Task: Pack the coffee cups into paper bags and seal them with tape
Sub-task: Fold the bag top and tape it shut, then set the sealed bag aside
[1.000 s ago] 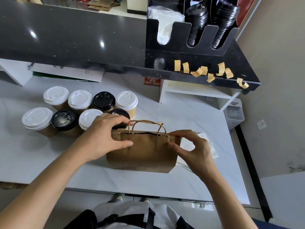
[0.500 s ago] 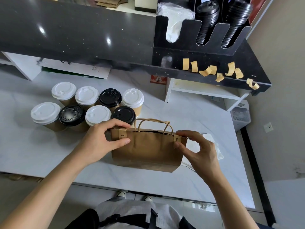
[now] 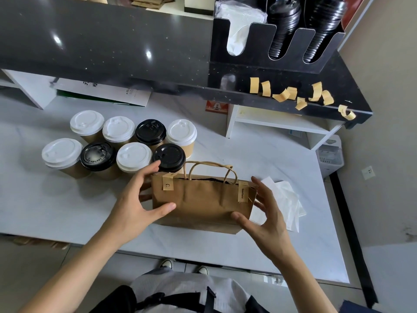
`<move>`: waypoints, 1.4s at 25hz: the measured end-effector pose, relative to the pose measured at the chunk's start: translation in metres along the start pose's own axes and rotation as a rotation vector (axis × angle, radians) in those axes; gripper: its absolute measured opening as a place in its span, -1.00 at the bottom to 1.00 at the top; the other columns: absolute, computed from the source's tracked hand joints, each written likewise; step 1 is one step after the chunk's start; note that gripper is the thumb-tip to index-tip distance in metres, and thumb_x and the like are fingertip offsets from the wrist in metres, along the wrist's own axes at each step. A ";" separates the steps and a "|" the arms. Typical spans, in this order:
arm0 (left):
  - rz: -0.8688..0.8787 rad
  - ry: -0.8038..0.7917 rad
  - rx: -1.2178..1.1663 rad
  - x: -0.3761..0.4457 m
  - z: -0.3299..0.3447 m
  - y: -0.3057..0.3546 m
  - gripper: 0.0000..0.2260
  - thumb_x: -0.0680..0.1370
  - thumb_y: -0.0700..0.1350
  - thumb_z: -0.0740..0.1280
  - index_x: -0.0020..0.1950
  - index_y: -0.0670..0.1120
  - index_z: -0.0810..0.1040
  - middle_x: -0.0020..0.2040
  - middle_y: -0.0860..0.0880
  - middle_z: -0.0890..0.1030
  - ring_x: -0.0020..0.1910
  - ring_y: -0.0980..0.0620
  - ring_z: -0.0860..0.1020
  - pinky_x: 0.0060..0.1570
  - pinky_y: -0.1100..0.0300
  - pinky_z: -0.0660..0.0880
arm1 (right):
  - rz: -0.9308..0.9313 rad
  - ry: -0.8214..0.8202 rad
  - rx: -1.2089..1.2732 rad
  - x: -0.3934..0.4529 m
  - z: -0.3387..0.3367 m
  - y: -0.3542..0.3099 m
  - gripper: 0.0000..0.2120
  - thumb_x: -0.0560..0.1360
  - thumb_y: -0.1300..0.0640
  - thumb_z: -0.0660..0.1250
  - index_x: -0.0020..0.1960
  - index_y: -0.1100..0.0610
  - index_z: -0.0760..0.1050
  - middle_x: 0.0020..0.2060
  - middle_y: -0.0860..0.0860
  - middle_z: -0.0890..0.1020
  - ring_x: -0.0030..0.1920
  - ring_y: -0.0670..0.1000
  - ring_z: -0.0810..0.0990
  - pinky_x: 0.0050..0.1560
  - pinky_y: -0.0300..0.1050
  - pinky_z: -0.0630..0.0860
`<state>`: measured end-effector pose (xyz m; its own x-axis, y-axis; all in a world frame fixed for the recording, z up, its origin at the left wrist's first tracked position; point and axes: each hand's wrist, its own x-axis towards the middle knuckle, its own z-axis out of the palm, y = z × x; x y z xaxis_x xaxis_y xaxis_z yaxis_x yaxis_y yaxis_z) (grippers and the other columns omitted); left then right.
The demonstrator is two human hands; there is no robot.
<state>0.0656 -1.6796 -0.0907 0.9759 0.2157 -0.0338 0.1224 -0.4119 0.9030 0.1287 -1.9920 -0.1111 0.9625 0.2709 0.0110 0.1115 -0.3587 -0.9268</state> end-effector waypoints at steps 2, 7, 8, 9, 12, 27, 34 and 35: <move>-0.066 -0.009 -0.044 -0.010 0.004 -0.009 -0.17 0.33 -0.16 0.66 0.47 0.27 0.35 0.33 0.18 0.57 0.29 0.14 0.57 0.26 0.12 0.56 | 0.061 -0.031 0.020 -0.008 0.006 0.009 -0.11 0.39 -0.05 0.60 0.59 -0.12 0.22 0.36 -0.28 0.49 0.42 -0.10 0.48 0.38 -0.17 0.47; -0.179 -0.056 -0.063 -0.027 0.011 -0.021 -0.29 0.26 0.18 0.60 0.35 0.31 0.39 0.26 0.14 0.63 0.21 0.05 0.64 0.24 -0.10 0.57 | 0.143 -0.145 0.017 -0.024 0.016 0.019 -0.05 0.39 -0.13 0.60 0.60 -0.20 0.11 0.43 -0.23 0.47 0.41 -0.15 0.48 0.41 -0.08 0.46; -0.183 -0.065 -0.071 -0.027 0.012 -0.021 -0.32 0.27 0.17 0.60 0.33 0.31 0.40 0.25 0.13 0.64 0.20 0.04 0.65 0.25 -0.10 0.56 | 0.152 -0.153 0.008 -0.026 0.016 0.020 -0.07 0.40 -0.12 0.59 0.60 -0.19 0.12 0.42 -0.19 0.49 0.38 -0.13 0.51 0.40 -0.02 0.49; -0.178 -0.075 -0.076 -0.027 0.012 -0.019 -0.34 0.29 0.16 0.59 0.32 0.31 0.40 0.24 0.12 0.65 0.19 0.04 0.65 0.26 -0.10 0.55 | 0.155 -0.144 0.000 -0.026 0.017 0.021 -0.10 0.41 -0.09 0.59 0.58 -0.17 0.14 0.40 -0.16 0.52 0.36 -0.11 0.54 0.37 0.03 0.51; -0.140 -0.111 -0.083 -0.026 0.014 -0.013 -0.39 0.38 0.06 0.61 0.35 0.25 0.43 0.23 0.11 0.66 0.21 0.05 0.64 0.29 -0.03 0.53 | 0.157 -0.051 0.022 -0.026 0.017 0.018 -0.24 0.45 0.00 0.56 0.51 -0.16 0.23 0.29 -0.10 0.61 0.27 -0.08 0.61 0.30 0.03 0.56; 0.033 -0.036 -0.165 -0.034 -0.001 0.050 -0.24 0.46 -0.06 0.57 0.56 0.18 0.27 0.41 0.13 0.53 0.44 0.08 0.45 0.43 -0.09 0.39 | 0.054 0.107 0.213 0.014 0.013 -0.050 -0.53 0.54 -0.12 0.30 0.42 -0.05 0.43 0.21 -0.08 0.65 0.23 -0.07 0.61 0.10 -0.29 0.55; 0.001 0.191 -0.216 -0.051 -0.037 0.045 -0.12 0.36 0.08 0.57 0.57 0.32 0.18 0.42 0.14 0.52 0.41 0.05 0.50 0.36 -0.06 0.46 | -0.086 -0.094 0.219 0.032 0.046 -0.092 -0.37 0.63 0.06 0.34 0.55 -0.34 0.16 0.41 -0.27 0.49 0.37 -0.24 0.50 0.25 -0.14 0.48; -0.003 0.224 -0.218 -0.055 -0.043 0.044 -0.10 0.36 0.07 0.57 0.57 0.34 0.15 0.43 0.15 0.50 0.41 0.06 0.49 0.35 -0.03 0.46 | -0.095 -0.122 0.203 0.034 0.052 -0.096 -0.36 0.61 0.05 0.33 0.54 -0.37 0.15 0.40 -0.29 0.48 0.33 -0.29 0.51 0.22 -0.17 0.49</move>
<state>0.0097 -1.6713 -0.0308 0.9084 0.4164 0.0371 0.0596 -0.2167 0.9744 0.1383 -1.9015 -0.0410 0.9116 0.4055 0.0677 0.1365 -0.1432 -0.9802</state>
